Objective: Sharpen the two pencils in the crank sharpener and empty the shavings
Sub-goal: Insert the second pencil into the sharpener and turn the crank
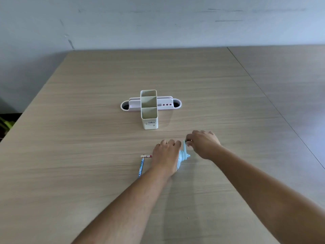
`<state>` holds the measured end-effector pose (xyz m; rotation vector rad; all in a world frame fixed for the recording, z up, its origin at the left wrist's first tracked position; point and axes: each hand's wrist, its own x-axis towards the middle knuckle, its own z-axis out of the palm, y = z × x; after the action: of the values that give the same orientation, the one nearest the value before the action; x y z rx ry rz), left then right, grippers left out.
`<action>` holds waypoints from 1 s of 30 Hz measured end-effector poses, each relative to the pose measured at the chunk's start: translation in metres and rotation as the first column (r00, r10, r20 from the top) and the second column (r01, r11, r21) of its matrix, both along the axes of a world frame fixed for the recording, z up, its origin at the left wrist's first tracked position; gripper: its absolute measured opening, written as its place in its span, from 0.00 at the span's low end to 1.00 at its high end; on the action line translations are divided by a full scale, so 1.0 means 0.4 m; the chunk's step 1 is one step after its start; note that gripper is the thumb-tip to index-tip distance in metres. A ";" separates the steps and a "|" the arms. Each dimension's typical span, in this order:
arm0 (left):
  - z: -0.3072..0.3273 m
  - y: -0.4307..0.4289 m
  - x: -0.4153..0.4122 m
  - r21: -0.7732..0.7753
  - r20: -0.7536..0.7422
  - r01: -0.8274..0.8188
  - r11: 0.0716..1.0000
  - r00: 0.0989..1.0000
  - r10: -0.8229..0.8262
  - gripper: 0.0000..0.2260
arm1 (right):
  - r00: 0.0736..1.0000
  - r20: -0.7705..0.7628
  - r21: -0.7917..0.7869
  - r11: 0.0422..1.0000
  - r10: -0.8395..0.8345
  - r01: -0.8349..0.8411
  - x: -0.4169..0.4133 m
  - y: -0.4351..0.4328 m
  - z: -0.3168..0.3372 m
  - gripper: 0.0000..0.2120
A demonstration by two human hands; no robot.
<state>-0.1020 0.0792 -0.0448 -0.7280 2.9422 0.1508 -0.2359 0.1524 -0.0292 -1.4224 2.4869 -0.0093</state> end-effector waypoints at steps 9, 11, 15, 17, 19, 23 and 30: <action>0.004 0.003 -0.007 0.016 0.020 -0.046 0.999 0.999 0.046 0.26 | 0.986 -0.037 0.059 0.986 0.161 -0.159 0.109 0.154 -0.052 0.13; 0.003 0.000 -0.004 0.010 0.008 -0.017 1.000 1.000 0.017 0.27 | 0.988 -0.069 -0.028 0.990 0.135 -0.137 0.078 0.130 0.002 0.13; 0.007 0.002 0.000 0.020 0.006 -0.001 1.000 1.000 0.000 0.27 | 0.997 -0.078 0.021 0.999 0.028 -0.027 0.001 0.019 -0.014 0.13; 0.007 0.004 -0.003 0.025 0.005 -0.035 0.999 0.999 0.035 0.26 | 0.996 -0.068 0.161 0.986 0.050 -0.038 0.007 0.001 -0.074 0.13; 0.008 0.003 -0.007 0.030 0.003 -0.061 0.998 0.998 0.061 0.25 | 0.992 -0.075 0.238 0.968 0.103 -0.082 0.043 0.036 -0.112 0.14; 0.006 0.004 -0.005 0.037 0.009 -0.057 0.998 0.998 0.057 0.24 | 0.989 -0.029 0.086 0.986 0.144 -0.141 0.109 0.156 -0.060 0.13; 0.003 0.001 0.002 0.023 0.008 -0.015 1.000 1.000 0.015 0.25 | 0.994 -0.108 0.004 1.000 -0.002 0.002 0.014 0.020 -0.020 0.14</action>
<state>-0.1013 0.0795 -0.0436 -0.7463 2.9230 0.1826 -0.2301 0.1604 -0.0370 -1.4548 2.5730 0.0747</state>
